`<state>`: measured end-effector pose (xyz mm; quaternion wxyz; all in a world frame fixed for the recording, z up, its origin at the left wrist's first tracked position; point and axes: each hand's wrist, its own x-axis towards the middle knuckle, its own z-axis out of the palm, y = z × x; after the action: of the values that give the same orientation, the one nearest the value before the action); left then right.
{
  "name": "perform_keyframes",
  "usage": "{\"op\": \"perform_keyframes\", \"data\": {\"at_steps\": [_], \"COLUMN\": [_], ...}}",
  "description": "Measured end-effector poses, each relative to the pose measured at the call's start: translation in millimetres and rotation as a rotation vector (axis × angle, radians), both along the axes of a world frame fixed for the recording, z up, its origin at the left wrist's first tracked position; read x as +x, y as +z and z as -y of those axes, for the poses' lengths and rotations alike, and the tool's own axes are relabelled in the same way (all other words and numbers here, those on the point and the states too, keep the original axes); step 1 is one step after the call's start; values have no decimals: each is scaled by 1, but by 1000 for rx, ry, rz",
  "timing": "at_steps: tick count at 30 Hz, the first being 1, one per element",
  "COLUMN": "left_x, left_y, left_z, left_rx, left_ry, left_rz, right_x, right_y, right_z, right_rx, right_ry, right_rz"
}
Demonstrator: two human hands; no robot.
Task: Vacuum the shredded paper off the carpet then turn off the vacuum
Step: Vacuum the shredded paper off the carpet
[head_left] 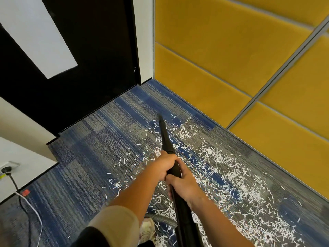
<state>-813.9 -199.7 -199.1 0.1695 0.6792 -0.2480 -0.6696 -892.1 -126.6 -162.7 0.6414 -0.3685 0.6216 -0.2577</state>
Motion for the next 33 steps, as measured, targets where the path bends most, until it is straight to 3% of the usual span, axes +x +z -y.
{"op": "perform_keyframes", "data": {"at_steps": [17,33], "left_x": [-75,-110], "left_y": [26,24], "left_z": [-86,-56], "left_rx": [-4,-60], "left_ry": [-46,-18], "left_rz": [34,-81], "right_x": [-80,-115], "right_y": [32,38], "right_z": [-84,-57], "right_rx": [7,-22], "right_ry": [33,-7], "right_rz": [-34,41]}}
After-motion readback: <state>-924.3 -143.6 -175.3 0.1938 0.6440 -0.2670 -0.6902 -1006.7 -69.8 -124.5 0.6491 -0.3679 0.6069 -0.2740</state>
